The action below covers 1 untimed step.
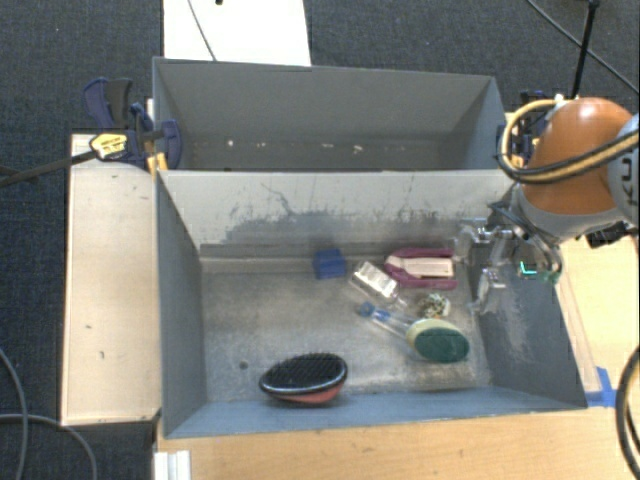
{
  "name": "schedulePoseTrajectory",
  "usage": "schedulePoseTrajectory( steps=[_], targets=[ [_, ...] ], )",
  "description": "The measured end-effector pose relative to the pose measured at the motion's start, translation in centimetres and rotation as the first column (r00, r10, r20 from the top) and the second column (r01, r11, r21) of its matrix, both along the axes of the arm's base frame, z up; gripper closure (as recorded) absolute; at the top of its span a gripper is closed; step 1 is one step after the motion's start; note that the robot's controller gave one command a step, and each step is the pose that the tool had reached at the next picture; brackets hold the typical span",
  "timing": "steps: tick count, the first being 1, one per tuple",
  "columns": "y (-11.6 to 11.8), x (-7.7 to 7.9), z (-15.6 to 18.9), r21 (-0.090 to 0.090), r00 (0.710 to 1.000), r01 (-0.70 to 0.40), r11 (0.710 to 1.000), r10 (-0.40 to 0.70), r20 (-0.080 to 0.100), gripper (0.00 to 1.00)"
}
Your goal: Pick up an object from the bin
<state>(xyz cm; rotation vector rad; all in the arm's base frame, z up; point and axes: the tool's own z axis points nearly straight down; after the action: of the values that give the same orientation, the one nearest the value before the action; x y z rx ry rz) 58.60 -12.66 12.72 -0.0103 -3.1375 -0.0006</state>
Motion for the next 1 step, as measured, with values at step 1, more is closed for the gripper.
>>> schedulePoseTrajectory(
  steps=[1],
  targets=[
    [5.64,-3.52,-5.33,-0.006,0.780,-0.626,0.780,0.626,0.009,0.00]
  ],
)
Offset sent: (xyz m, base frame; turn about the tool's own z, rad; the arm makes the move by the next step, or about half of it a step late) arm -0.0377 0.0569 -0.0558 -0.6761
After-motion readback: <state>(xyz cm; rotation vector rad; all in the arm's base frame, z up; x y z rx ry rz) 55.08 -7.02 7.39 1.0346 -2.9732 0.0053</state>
